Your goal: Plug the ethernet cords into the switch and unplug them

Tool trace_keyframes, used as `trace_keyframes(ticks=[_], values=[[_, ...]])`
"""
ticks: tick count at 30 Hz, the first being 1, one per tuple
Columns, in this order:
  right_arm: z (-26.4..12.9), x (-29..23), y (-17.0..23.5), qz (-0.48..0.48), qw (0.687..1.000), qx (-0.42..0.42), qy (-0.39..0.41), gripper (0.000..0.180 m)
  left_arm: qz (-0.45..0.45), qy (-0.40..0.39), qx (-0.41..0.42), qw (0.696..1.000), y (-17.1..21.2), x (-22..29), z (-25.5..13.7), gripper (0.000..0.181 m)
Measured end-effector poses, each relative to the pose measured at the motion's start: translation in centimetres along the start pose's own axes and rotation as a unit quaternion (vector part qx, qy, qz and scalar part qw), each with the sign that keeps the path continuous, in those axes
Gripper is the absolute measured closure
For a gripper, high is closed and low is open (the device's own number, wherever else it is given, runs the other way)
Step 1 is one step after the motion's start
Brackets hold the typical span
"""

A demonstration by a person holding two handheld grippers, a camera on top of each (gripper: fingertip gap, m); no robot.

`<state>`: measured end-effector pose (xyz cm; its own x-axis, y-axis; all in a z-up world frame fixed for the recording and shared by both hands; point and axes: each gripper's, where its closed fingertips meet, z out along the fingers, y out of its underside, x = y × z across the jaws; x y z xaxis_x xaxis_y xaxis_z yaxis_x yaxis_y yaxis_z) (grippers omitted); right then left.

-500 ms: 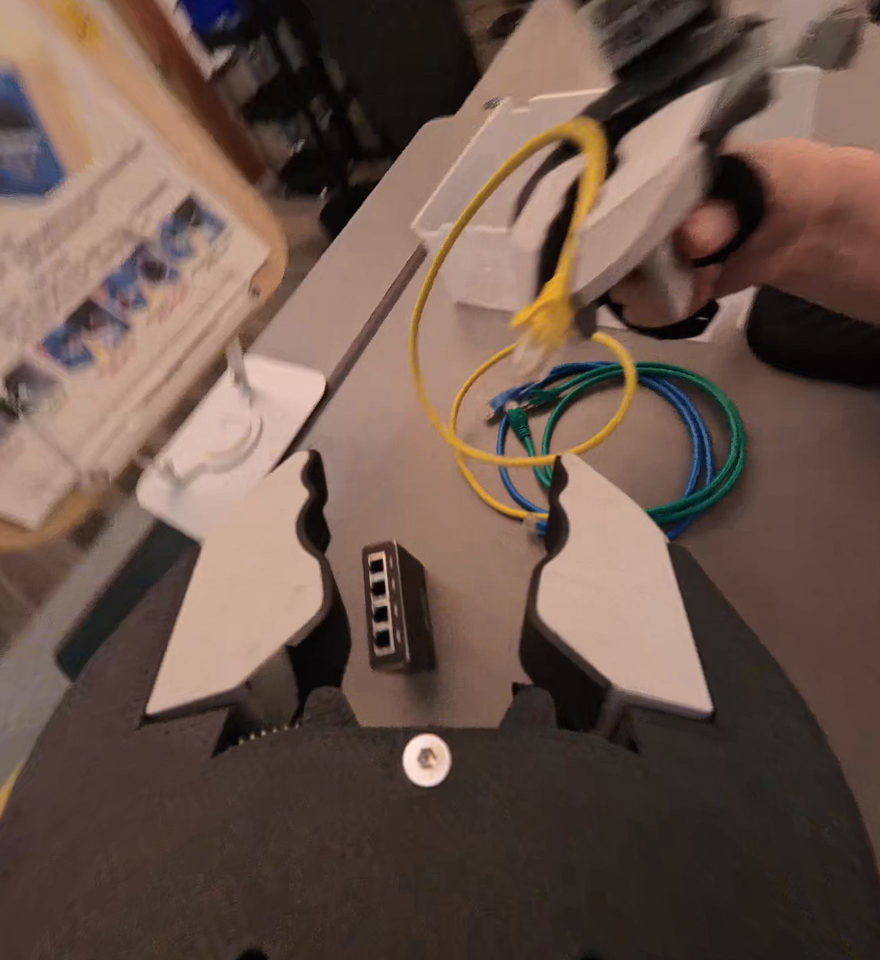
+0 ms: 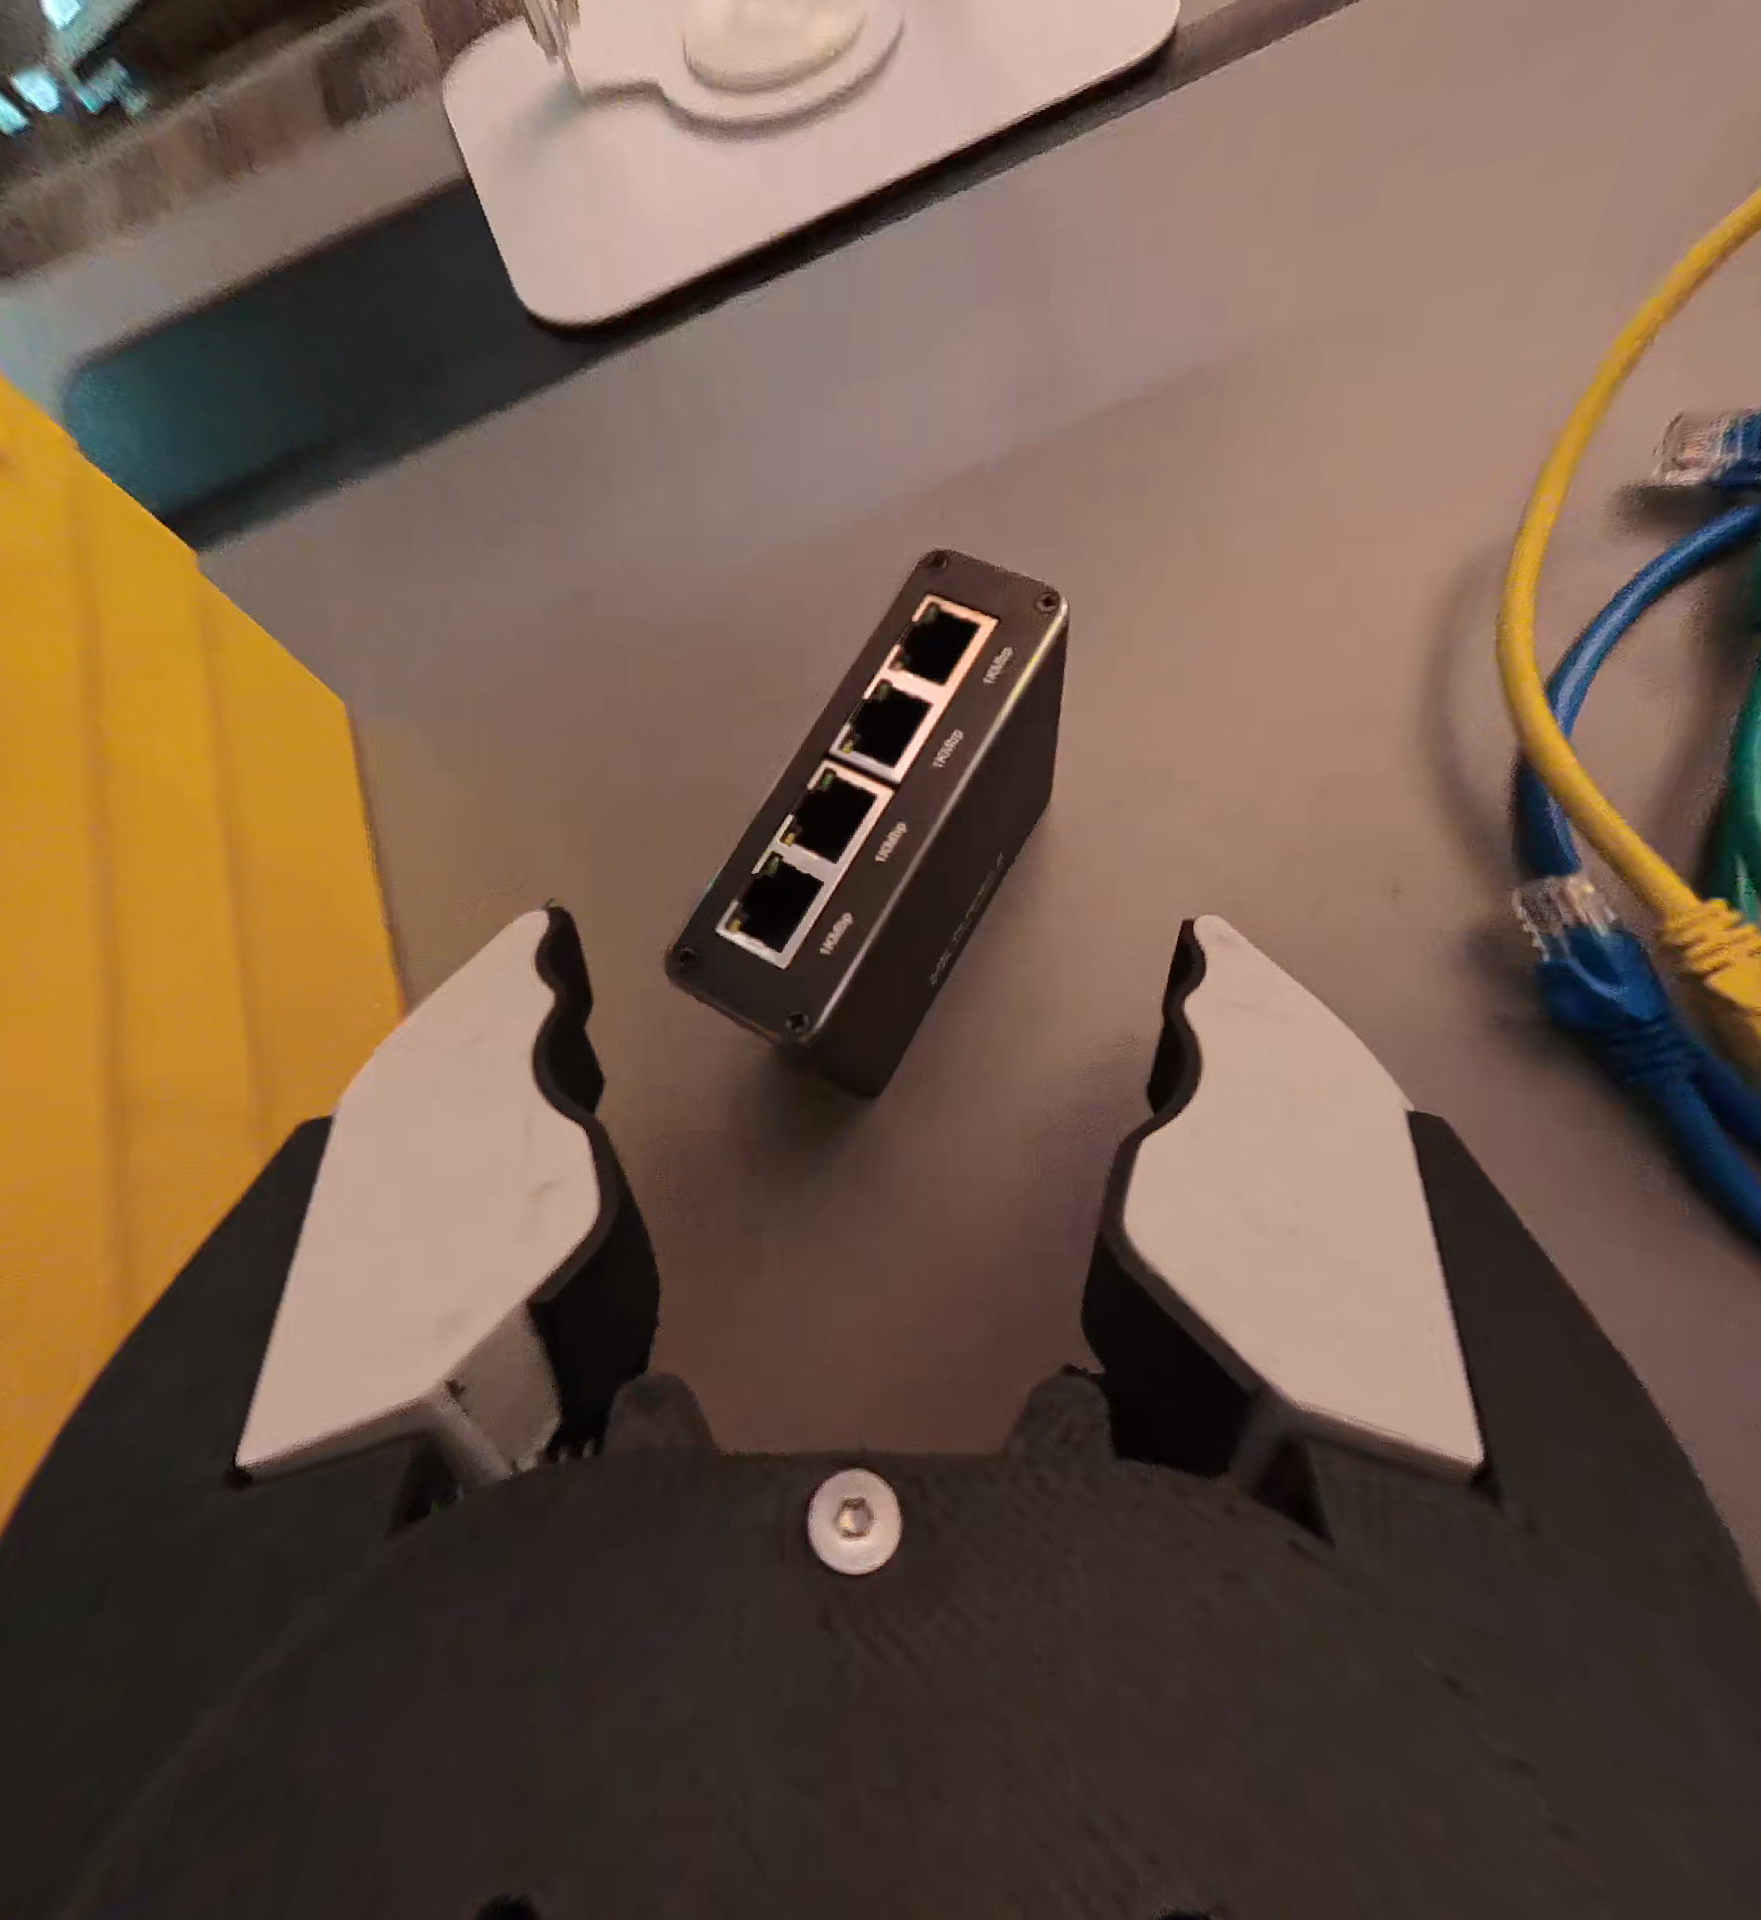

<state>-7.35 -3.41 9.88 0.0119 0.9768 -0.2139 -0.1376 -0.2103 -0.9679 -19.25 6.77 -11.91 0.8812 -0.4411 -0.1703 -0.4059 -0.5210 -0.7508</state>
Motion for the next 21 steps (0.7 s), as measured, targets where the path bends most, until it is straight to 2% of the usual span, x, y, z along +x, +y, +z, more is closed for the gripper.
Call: trace_keyframes(ticks=[4, 6, 8, 9, 12, 17, 19, 21], values=[[-0.3, 0.0, -0.2, -0.011, 1.0, -0.005, 0.009, 0.169, -0.052, 0.079, -0.002, 0.996, 0.5, 1.3, 1.5, 0.087], [-0.5, 0.0, -0.4, -0.011, 1.0, -0.004, 0.01, 0.169, -0.031, 0.103, 0.014, 0.994, 0.4, 2.1, 1.0, 0.13], [-0.7, 0.1, -0.7, -0.013, 1.0, 0.002, 0.014, 0.169, -0.017, 0.117, 0.039, 0.992, 0.1, 2.9, 0.7, 0.137], [-0.8, 0.3, -0.7, -0.012, 1.0, 0.002, 0.016, 0.169, -0.009, 0.111, 0.038, 0.993, 0.4, 2.9, 1.0, 0.134], [-0.9, 0.8, -0.4, -0.011, 1.0, -0.004, 0.026, 0.169, 0.013, 0.105, -0.006, 0.994, 1.4, 3.2, 2.3, 0.109], [-0.8, 1.1, 0.1, -0.01, 0.999, -0.014, 0.028, 0.169, 0.02, 0.102, -0.012, 0.995, 0.9, 3.3, 3.2, 0.12], [-0.7, 1.5, 0.5, -0.009, 0.999, -0.024, 0.035, 0.169, 0.027, 0.114, -0.011, 0.993, 0.8, 3.5, 3.3, 0.119], [-0.5, 1.7, 0.9, -0.009, 0.999, -0.031, 0.037, 0.169, 0.024, 0.133, -0.02, 0.991, 0.9, 3.8, 3.5, 0.11]])
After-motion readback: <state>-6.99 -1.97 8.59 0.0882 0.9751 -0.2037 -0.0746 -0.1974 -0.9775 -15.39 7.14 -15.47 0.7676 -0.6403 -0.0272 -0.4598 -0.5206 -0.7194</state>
